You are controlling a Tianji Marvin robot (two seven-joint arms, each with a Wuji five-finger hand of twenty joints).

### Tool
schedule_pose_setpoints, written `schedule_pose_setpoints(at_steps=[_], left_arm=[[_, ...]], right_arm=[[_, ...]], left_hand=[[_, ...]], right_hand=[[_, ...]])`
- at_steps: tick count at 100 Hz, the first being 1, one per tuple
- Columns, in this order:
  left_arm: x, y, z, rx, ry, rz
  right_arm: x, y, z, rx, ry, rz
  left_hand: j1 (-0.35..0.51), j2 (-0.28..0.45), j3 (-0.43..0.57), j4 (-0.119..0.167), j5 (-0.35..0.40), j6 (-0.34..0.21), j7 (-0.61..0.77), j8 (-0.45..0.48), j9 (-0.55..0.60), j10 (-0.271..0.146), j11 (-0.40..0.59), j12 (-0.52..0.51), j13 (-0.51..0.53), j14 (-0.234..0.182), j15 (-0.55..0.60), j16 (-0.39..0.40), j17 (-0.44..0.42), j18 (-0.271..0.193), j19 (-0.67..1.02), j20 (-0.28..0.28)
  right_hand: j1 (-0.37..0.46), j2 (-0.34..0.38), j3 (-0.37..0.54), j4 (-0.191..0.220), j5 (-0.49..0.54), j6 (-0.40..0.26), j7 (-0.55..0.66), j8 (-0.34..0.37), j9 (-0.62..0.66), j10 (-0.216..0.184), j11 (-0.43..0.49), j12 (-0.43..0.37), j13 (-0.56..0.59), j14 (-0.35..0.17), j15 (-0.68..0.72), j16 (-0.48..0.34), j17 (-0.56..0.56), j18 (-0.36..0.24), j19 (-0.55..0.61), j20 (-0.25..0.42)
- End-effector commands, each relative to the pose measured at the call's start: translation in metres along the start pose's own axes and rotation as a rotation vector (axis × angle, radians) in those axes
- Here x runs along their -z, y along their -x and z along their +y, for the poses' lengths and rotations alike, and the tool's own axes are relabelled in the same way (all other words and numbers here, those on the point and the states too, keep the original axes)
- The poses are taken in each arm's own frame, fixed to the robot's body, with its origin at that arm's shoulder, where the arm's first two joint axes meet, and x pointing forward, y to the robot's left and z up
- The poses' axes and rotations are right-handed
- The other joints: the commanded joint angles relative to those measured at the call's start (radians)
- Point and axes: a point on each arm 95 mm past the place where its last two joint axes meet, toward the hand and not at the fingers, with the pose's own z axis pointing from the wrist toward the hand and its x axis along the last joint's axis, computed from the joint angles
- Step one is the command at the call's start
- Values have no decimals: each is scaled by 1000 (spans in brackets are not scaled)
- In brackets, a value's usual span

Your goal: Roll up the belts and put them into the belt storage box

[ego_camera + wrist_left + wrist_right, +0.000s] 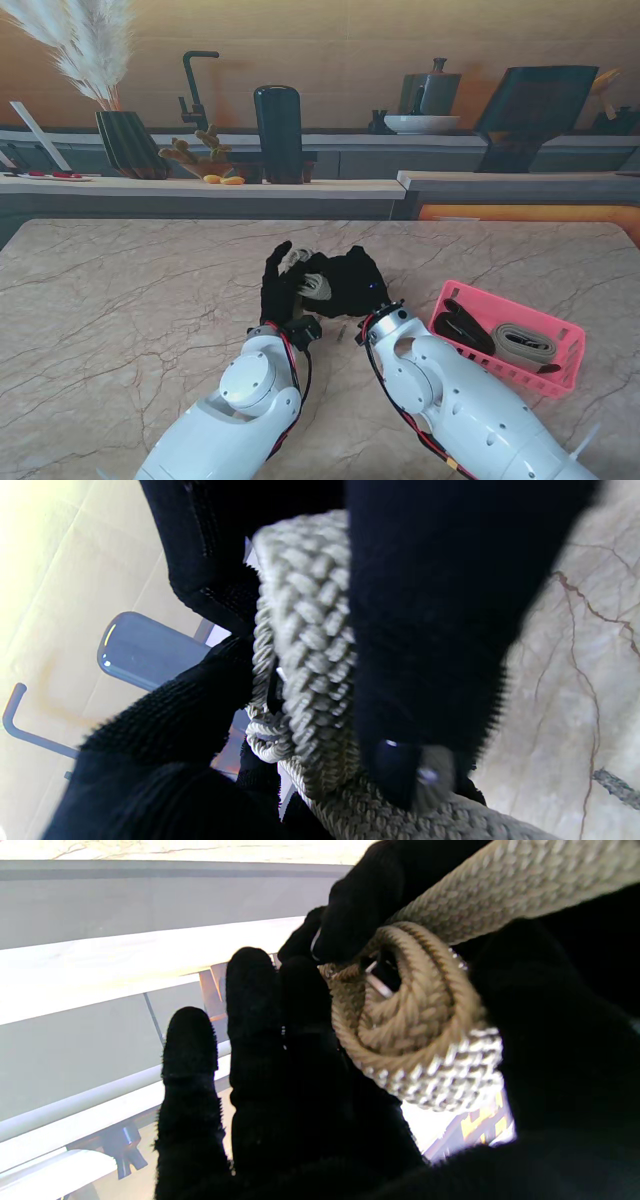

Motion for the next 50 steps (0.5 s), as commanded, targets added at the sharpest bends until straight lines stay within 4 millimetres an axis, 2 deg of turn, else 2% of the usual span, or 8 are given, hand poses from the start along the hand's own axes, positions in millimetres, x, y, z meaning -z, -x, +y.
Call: schedule_pose_setpoints(at_steps=[1, 9, 15, 20, 24, 37, 43, 50], left_arm=[[1, -23, 26, 48, 62, 57], [0, -25, 25, 55, 60, 57], [-1, -26, 24, 52, 63, 60], [-2, -27, 23, 48, 67, 62], [-2, -27, 23, 46, 73, 64], [-3, -27, 21, 7, 105, 74], [-2, -27, 20, -21, 123, 82], [-3, -26, 18, -61, 146, 93]], right_arm=[[15, -7, -20, -9, -73, 25], [19, -5, -20, -9, -91, 33], [22, -4, -21, -17, -102, 34], [24, -4, -21, -36, -109, 31], [26, -3, -20, -67, -112, 26], [31, -3, -19, -180, -135, -11], [34, -1, -17, -204, -142, -28], [37, 2, -14, -214, -137, -46]], left_hand=[[110, 53, 9, -24, -6, -11, 67, 23, 196, -160, 76, 32, 77, -92, 11, -6, 33, -67, 6, -22], [141, 68, -17, -25, 9, -13, 118, 47, 209, -162, 60, 52, 75, -89, 17, -1, 26, -58, 8, -23], [207, 87, -79, -24, 50, -8, 138, 61, 244, -161, 21, 94, 86, -87, 32, 10, 24, -45, 31, -13], [267, 110, -121, -32, 94, -8, 142, 68, 272, -162, 2, 122, 92, -78, 57, 30, 6, 1, 56, 6], [321, 131, -171, -27, 145, -14, 151, 80, 296, -164, -7, 158, 98, -73, 86, 60, -15, 37, 89, 40], [410, 188, -296, -14, 245, -44, 188, 98, 318, -168, 17, 263, 106, -67, 166, 166, -57, 78, 191, 155], [416, 204, -323, -13, 259, -54, 197, 98, 315, -166, 36, 305, 104, -61, 194, 196, -77, 95, 230, 194], [416, 218, -346, -14, 263, -60, 197, 95, 313, -167, 49, 339, 95, -52, 193, 204, -98, 107, 236, 208]], right_hand=[[-32, 66, 79, 32, 125, -283, 34, 36, -38, -36, -40, -8, -58, -37, -33, -13, -30, 30, -15, -12], [-76, 76, 85, 43, 124, -265, -62, 105, -66, -33, -62, -6, -81, -36, -56, -16, -48, 30, -44, -2], [-110, 97, 84, 62, 120, -250, -115, 133, -80, -31, -72, -5, -93, -38, -69, -19, -56, 30, -59, 2], [-130, 115, 83, 89, 110, -241, -154, 154, -92, -33, -83, -6, -101, -43, -83, -23, -62, 27, -73, 2], [-134, 120, 80, 92, 106, -243, -165, 165, -95, -36, -86, -6, -106, -46, -88, -24, -68, 25, -79, 3], [-132, 124, 79, 104, 92, -223, -209, 195, -110, -28, -106, -9, -121, -40, -113, -29, -79, 20, -105, 9], [-130, 125, 78, 103, 103, -223, -211, 202, -106, -27, -107, -8, -120, -38, -115, -28, -80, 20, -109, 12], [-124, 127, 76, 100, 118, -227, -211, 208, -97, -22, -106, -7, -114, -34, -114, -26, -76, 22, -112, 16]])
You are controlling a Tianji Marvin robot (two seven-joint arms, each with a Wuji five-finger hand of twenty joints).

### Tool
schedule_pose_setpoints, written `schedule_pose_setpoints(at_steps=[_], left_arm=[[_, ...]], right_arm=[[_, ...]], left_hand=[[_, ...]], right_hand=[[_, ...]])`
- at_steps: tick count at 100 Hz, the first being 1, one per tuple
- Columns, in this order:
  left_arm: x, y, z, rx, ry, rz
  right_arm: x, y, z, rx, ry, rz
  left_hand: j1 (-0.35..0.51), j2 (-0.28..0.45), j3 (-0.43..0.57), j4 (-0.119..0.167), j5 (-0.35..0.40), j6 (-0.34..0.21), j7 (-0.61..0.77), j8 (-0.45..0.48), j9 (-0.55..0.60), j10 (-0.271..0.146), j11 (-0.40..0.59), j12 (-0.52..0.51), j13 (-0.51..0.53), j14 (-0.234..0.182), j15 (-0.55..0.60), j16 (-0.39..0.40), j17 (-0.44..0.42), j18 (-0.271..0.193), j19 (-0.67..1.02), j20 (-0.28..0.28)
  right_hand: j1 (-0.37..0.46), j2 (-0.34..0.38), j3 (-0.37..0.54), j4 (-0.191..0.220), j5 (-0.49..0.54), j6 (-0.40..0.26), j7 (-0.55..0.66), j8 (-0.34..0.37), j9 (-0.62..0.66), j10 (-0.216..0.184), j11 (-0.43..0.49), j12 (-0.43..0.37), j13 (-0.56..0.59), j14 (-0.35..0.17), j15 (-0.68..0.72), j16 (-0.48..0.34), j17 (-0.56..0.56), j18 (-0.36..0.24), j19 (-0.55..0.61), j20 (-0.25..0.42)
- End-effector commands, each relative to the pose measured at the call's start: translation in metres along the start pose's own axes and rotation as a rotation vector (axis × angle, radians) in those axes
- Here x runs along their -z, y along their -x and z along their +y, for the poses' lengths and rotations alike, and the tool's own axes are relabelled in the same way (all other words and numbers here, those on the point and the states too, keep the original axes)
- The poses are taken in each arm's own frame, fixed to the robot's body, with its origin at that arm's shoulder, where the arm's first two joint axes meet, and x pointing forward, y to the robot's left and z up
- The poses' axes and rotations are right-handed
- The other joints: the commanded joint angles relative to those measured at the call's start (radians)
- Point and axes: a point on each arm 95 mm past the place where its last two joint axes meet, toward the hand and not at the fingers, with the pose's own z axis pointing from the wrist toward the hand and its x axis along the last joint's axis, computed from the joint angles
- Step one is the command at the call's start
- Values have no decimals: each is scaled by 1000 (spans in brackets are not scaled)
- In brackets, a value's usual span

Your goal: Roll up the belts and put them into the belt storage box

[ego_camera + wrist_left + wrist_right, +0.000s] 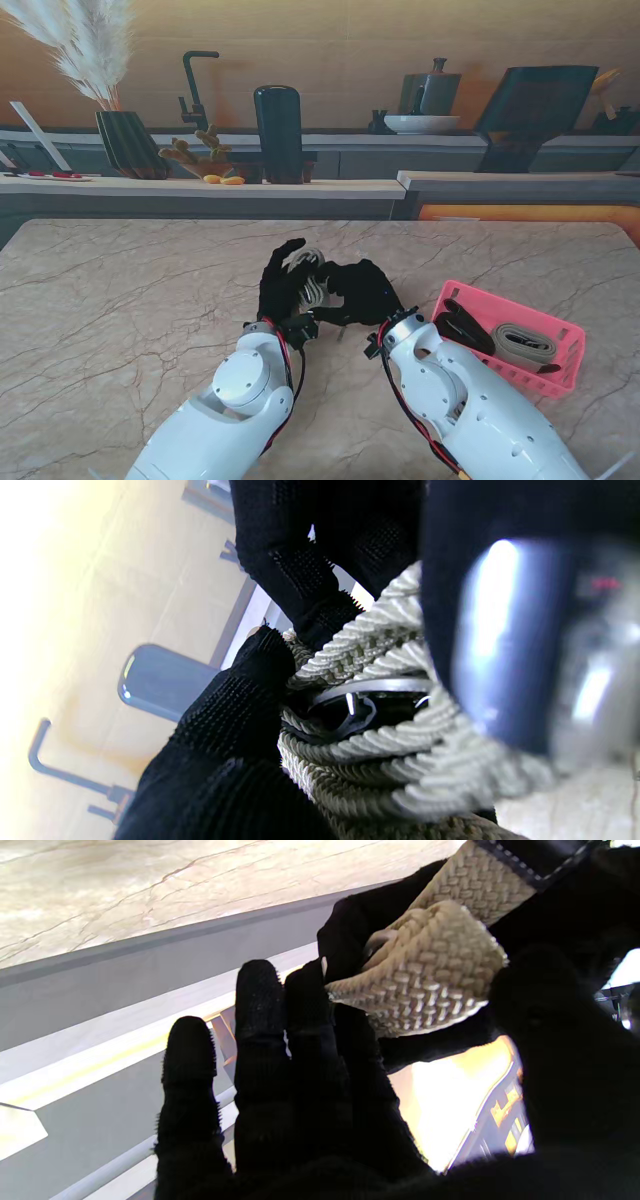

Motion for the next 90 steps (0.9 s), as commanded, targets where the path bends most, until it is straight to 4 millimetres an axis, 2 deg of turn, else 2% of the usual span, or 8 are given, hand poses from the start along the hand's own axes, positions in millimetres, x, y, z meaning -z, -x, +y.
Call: schedule_pose_setpoints(at_steps=[1, 20, 28, 30, 43, 62, 81, 90], left_arm=[[-1, -19, 19, 8, 74, 54], [-1, -15, 12, -66, 138, 50], [-2, -14, 10, -94, 150, 47], [-2, -13, 10, -103, 152, 46], [-3, -11, 8, -146, 155, 48], [-1, -7, 12, -134, 151, 39], [1, -2, 15, -119, 172, 18], [2, 0, 13, -124, 194, 14]], right_arm=[[14, -2, -21, 0, -46, -16], [26, 4, -10, 11, -8, -44], [31, 5, -5, 9, 11, -52], [32, 6, -3, 10, 18, -54], [39, 9, 6, 32, 57, -60], [42, 12, 9, 42, 76, -63], [41, 16, 11, 63, 100, -64], [42, 19, 17, 61, 111, -60]], left_hand=[[119, 160, 2, -8, 34, -46, 43, 7, 185, -164, 129, 79, 87, -114, 116, 68, -16, -34, 74, 43], [119, 222, -108, 15, 40, -49, 21, -6, 177, -149, 188, 184, 79, -74, 112, 76, -45, -3, 65, 50], [119, 241, -133, 18, 39, -47, 5, -3, 166, -139, 219, 222, 91, -63, 134, 86, -29, 2, 80, 55], [119, 244, -140, 21, 37, -45, -1, -2, 162, -138, 226, 231, 93, -58, 141, 90, -24, 7, 87, 57], [119, 267, -206, 34, 32, -43, -19, 8, 152, -131, 297, 274, 159, -47, 233, 127, 57, 5, 186, 76], [119, 273, -227, 38, 23, -40, -23, 9, 141, -130, 329, 281, 269, -59, 397, 166, 195, -2, 367, 73], [119, 263, -230, 42, 26, -39, -21, 6, 156, -136, 311, 257, 283, -47, 434, 169, 203, 7, 415, 67], [119, 247, -220, 45, 27, -38, -29, 2, 168, -143, 277, 235, 284, -56, 435, 165, 204, 7, 420, 60]], right_hand=[[-12, 52, 37, 36, 140, -252, 52, 45, 6, -13, -9, -5, -12, -11, -15, -3, -12, 18, -21, 17], [18, 56, 13, 1, 153, -269, 72, 35, 30, -18, -1, 0, 11, -13, -3, 8, 6, 13, -24, 35], [28, 59, 8, -5, 156, -278, 85, 27, 40, -20, 2, 2, 21, -13, 2, 11, 10, 10, -25, 40], [38, 61, -4, -12, 152, -282, 106, 7, 42, -19, 2, 2, 22, -14, 4, 14, 12, 9, -26, 48], [51, 59, -5, -12, 148, -293, 126, -9, 50, -25, 5, 3, 30, -18, 7, 16, 20, 3, -25, 54], [71, 46, 1, -19, 134, -306, 148, -24, 50, -33, 6, 3, 34, -28, 5, 17, 23, 0, -27, 56], [74, 50, 11, -19, 98, -311, 145, -40, 38, -46, 4, 3, 32, -45, 2, 16, 31, -10, -27, 58], [86, 58, 18, -19, 59, -318, 124, -50, 30, -60, -3, 0, 38, -58, -4, 13, 47, -24, -26, 59]])
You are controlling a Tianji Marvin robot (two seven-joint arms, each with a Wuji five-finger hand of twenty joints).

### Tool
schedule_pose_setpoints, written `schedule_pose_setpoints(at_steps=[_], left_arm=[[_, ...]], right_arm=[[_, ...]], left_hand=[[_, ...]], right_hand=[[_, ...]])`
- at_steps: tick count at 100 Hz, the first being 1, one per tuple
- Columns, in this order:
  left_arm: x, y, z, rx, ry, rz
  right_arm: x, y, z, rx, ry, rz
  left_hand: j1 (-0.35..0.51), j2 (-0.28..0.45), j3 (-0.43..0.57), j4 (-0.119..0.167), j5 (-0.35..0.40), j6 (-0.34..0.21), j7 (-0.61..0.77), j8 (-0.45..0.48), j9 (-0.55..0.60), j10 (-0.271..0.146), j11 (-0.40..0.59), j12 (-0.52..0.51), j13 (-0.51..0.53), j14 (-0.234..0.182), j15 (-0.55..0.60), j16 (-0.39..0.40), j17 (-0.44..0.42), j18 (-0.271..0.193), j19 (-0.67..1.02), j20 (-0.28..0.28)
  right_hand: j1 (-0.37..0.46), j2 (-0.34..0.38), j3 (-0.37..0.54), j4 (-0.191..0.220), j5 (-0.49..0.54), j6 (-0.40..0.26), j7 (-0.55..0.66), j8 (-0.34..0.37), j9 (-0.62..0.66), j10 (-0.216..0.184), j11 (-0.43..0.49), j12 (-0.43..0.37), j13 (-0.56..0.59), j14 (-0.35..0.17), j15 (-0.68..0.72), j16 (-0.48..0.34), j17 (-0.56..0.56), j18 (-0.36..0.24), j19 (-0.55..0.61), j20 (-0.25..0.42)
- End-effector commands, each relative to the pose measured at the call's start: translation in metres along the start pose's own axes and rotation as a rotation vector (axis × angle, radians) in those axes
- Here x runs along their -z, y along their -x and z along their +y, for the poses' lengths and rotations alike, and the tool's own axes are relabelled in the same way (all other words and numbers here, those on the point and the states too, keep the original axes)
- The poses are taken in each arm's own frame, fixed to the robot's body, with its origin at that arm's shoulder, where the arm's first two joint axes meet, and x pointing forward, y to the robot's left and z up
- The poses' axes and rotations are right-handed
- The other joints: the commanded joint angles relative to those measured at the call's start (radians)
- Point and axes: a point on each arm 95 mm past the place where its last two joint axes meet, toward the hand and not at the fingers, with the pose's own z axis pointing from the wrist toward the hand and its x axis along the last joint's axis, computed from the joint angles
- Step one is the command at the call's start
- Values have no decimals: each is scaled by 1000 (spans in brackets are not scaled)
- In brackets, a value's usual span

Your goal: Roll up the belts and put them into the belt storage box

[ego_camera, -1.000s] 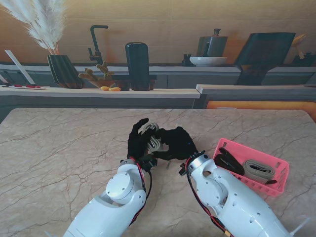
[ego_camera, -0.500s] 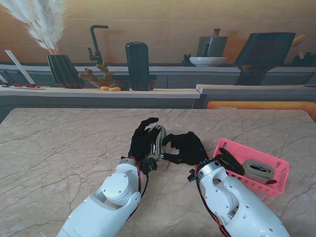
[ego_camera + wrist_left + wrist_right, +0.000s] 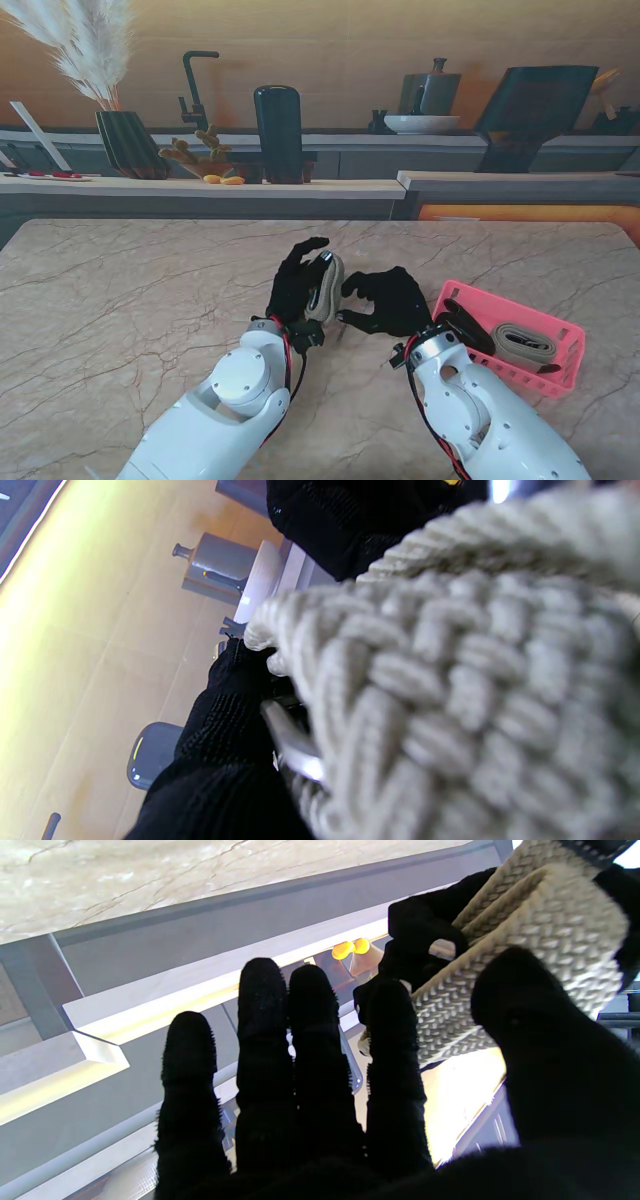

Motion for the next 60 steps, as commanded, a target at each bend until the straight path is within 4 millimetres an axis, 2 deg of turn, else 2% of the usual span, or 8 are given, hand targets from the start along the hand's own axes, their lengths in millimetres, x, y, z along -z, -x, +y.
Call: schedule_pose_setpoints(at_steps=[1, 20, 23, 28, 34, 39, 48, 60], left_arm=[[3, 2, 3, 3, 30, -3], [5, 5, -1, -9, 93, 4], [5, 5, -1, -12, 94, 8], [6, 5, -1, -17, 93, 15], [7, 4, 0, -26, 88, 25], [8, 4, 2, -40, 82, 37], [9, 6, 3, -86, 91, 61], [11, 9, 1, -121, 144, 63]], right_arm=[[0, 2, 7, -9, 11, 11], [2, 10, 21, -91, 8, 6], [3, 10, 22, -108, 8, -5], [4, 11, 22, -130, 0, -24], [5, 12, 21, -149, -12, -52], [5, 13, 20, -160, -19, -64], [3, 18, 20, -141, -26, -61], [2, 26, 23, -143, -93, -20]], left_hand=[[93, 56, 65, 44, 4, -32, -34, 0, 78, -121, 58, -8, 76, -62, 73, 20, 38, -12, 109, 7], [93, -18, 206, 20, 3, -35, -74, 6, 92, -135, -103, 20, 28, -82, -10, 22, -10, -31, 35, -23], [93, -27, 224, 21, 5, -40, -74, 8, 91, -139, -113, 22, 22, -85, -18, 22, -16, -33, 28, -25], [93, -28, 240, 20, 7, -43, -73, 10, 90, -141, -120, 24, 19, -86, -22, 23, -18, -34, 25, -25], [93, -32, 258, 16, 10, -43, -69, 14, 89, -139, -123, 31, 20, -87, -22, 27, -18, -35, 24, -24], [93, -35, 271, 11, 8, -40, -66, 17, 89, -136, -125, 38, 23, -91, -18, 32, -14, -35, 28, -21], [93, -41, 282, 3, 5, -42, -59, 21, 93, -139, -133, 39, 31, -100, -12, 41, -1, -45, 37, -18], [93, -47, 271, 2, 7, -43, -62, 18, 108, -137, -151, 20, 48, -104, -9, 50, 19, -54, 46, -12]], right_hand=[[40, 34, 18, -21, -47, -39, -20, -15, 2, -24, -4, -2, 27, -40, -6, 6, 11, -25, -18, 24], [78, 63, 38, -23, -118, -40, -71, -11, -20, -28, -28, -8, 36, -44, -30, 3, 51, -55, -14, 35], [73, 73, 34, -23, -120, -26, -76, -12, -24, -21, -29, -8, 34, -37, -33, 3, 52, -55, -15, 36], [33, 111, 24, 24, -121, 25, -134, 9, -36, -7, -33, -8, 31, -26, -40, 5, 51, -53, -21, 45], [20, 182, -38, 30, -120, 73, -185, 31, -47, 11, -35, -9, 25, -12, -43, 5, 51, -54, -22, 54], [48, 199, -67, 36, -128, 82, -211, 39, -52, 14, -36, -11, 20, -12, -46, 4, 52, -60, -21, 59], [95, 181, -47, 39, -189, 64, -239, 40, -78, 3, -45, -16, 13, -27, -57, -2, 65, -72, -18, 61], [38, 71, 14, 14, -324, 22, -293, 38, -185, -11, -108, -39, -32, -42, -123, -30, 61, -90, -43, 55]])
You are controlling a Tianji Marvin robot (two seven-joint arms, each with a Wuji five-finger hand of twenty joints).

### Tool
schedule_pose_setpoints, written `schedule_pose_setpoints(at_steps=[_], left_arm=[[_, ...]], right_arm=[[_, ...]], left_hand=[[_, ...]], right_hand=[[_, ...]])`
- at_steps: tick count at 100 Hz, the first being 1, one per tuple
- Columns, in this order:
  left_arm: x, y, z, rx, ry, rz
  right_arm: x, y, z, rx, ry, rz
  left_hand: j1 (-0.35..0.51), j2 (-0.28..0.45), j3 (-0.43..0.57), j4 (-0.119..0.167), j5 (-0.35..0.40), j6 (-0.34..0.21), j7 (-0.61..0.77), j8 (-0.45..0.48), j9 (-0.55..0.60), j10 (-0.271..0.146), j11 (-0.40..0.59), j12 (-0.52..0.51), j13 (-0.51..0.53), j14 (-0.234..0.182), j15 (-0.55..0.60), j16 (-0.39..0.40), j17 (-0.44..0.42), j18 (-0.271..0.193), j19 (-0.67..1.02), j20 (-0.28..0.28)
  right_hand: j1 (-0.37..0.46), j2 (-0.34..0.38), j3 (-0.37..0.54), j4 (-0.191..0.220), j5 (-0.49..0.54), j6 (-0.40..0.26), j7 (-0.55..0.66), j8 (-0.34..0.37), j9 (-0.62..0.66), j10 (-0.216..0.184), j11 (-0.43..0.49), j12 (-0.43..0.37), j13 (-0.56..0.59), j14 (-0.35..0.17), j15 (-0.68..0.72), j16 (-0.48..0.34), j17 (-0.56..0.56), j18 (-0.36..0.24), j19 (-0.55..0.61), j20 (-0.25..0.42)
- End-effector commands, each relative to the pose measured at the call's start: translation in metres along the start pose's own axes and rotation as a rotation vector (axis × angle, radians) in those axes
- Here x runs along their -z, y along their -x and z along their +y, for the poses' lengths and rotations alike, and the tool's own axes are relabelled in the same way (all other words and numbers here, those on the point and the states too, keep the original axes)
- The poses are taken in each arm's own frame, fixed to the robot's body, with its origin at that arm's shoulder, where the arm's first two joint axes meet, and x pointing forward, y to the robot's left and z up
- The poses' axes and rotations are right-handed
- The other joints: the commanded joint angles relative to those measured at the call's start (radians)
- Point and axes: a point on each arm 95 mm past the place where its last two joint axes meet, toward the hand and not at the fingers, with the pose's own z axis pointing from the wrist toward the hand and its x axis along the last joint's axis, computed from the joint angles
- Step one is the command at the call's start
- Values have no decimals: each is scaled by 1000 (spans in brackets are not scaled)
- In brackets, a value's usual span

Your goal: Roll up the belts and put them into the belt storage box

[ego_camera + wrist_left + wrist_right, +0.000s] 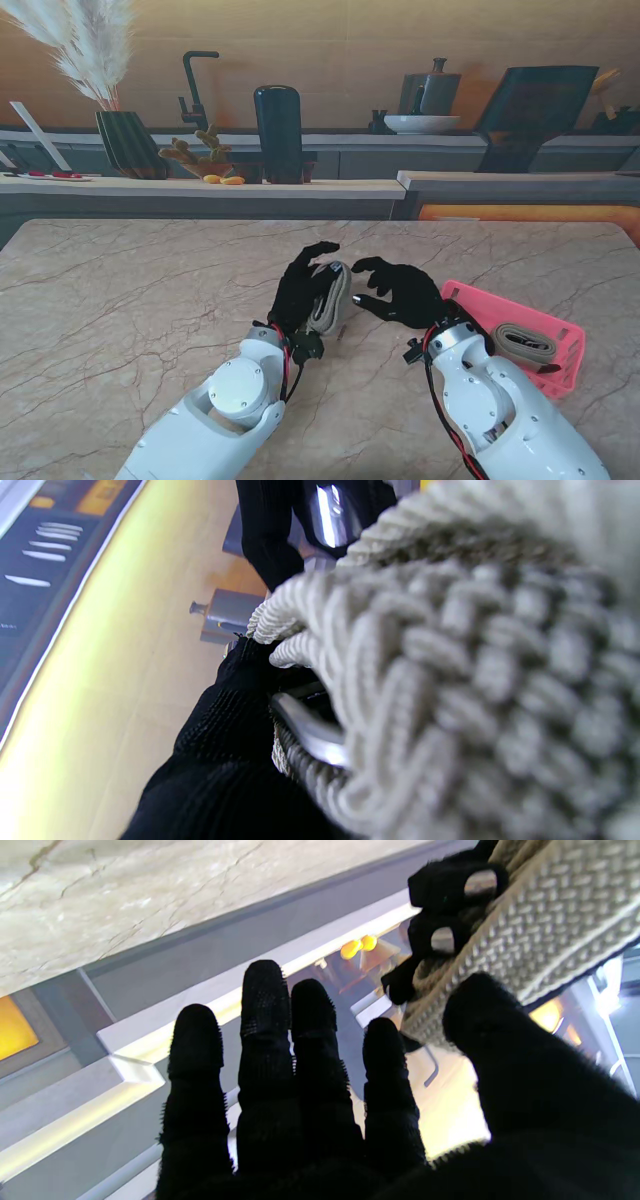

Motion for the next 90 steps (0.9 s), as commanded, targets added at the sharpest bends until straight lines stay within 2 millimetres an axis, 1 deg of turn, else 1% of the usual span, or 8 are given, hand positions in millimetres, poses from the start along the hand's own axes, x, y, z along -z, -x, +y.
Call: schedule_pose_setpoints(at_steps=[1, 8, 23, 37, 52, 67, 76, 90], left_arm=[[3, 5, 0, 8, 45, -16], [3, 7, 1, 11, 66, -25], [3, 11, 3, 34, 80, -47], [3, 13, 3, 33, 100, -57], [4, 14, 3, 34, 120, -59], [5, 15, 6, 46, 136, -61], [5, 15, 6, 47, 153, -61], [5, 14, 6, 47, 166, -58]], right_arm=[[-1, 6, 4, -12, -59, 31], [-2, 9, 6, -42, -94, 48], [-7, 14, 8, -55, -107, 68], [-9, 14, 9, -72, -116, 79], [-11, 16, 10, -107, -186, 91], [-16, 18, 7, -136, -242, 88], [-19, 19, 3, -170, -291, 86], [-21, 21, -1, -214, -380, 86]], left_hand=[[113, 7, 150, 3, 7, -40, -14, 6, 67, -135, 4, -1, 54, -104, 36, 34, 37, -53, 47, 8], [113, -1, 140, 9, 8, -36, -19, 3, 75, -130, -6, -15, 68, -103, 41, 40, 53, -54, 57, 14], [111, -8, 135, 16, 11, -33, -23, 2, 80, -127, -13, -21, 83, -101, 53, 50, 72, -58, 73, 24], [110, -17, 135, 21, 8, -30, -40, -6, 78, -126, -28, -30, 88, -103, 45, 49, 75, -62, 71, 26], [80, -45, 165, 28, -22, -34, -69, -21, 63, -119, -77, -82, 113, -121, 4, 29, 116, -91, 28, 11], [-96, -98, 418, -6, -72, -45, -94, -61, -54, -96, -10, -343, 141, -129, -41, 6, 160, -109, -22, 2], [-189, -108, 523, 24, -102, -50, -108, -85, -127, -87, 14, -532, 152, -133, -58, -6, 179, -122, -44, -8], [-217, -143, 536, 28, -139, -62, -124, -97, -197, -75, -29, -641, 157, -134, -67, -12, 193, -130, -56, -11]], right_hand=[[-29, -65, 35, 10, -91, -45, -36, 4, -80, -19, -46, -19, -34, -28, -43, -22, -5, -38, -32, 19], [-49, -100, 47, -3, -166, -82, -50, 0, -154, -17, -78, -24, -62, -26, -64, -26, -14, -44, -46, 23], [-51, -99, -57, -25, -313, -100, -28, 1, -254, -13, -73, -7, -72, -35, -66, -16, -9, -52, -67, 47], [-48, -105, -155, -18, -348, -81, -20, -2, -278, -11, -42, 9, -73, -43, -57, -8, -5, -57, -74, 64], [-35, -122, -173, -12, -359, -69, -27, -5, -305, -10, -39, 16, -77, -51, -57, -5, -4, -67, -78, 67], [-16, -125, -178, -9, -347, -63, -27, -1, -307, -9, -22, 34, -72, -52, -48, 4, 5, -68, -79, 73], [-2, -131, -175, -9, -348, -60, -32, -3, -312, -13, -24, 37, -77, -51, -50, 5, -1, -67, -83, 74], [19, -136, -167, -10, -337, -55, -39, -5, -312, -22, -27, 43, -80, -49, -51, 8, -6, -68, -87, 76]])
